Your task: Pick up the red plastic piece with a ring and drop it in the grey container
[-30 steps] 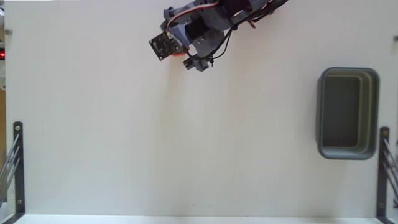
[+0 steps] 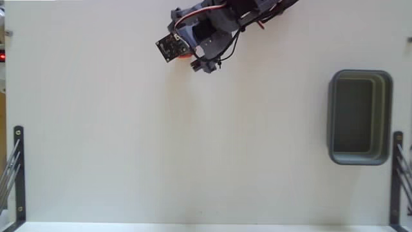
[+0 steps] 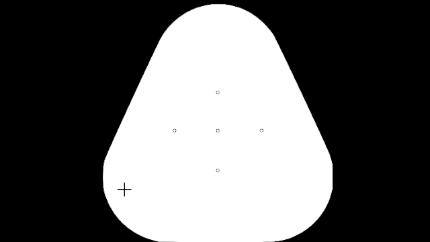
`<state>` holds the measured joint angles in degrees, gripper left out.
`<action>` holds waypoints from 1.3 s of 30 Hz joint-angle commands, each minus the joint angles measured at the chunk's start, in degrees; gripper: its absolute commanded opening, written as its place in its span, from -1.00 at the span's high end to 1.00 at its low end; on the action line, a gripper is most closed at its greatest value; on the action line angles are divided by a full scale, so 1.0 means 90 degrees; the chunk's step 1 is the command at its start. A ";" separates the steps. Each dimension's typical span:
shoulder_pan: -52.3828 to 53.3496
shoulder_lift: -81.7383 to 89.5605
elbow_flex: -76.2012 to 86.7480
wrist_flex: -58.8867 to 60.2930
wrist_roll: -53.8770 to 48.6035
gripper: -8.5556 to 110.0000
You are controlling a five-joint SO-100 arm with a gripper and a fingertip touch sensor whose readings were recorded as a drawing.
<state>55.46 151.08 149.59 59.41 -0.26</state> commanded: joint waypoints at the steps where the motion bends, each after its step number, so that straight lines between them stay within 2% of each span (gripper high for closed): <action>1: 0.0085 0.0313 0.0024 -0.0102 0.0029 -1.00; 39: 0.0085 0.0349 0.0463 -0.0505 0.0029 -1.00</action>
<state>55.46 152.14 153.46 55.46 -0.26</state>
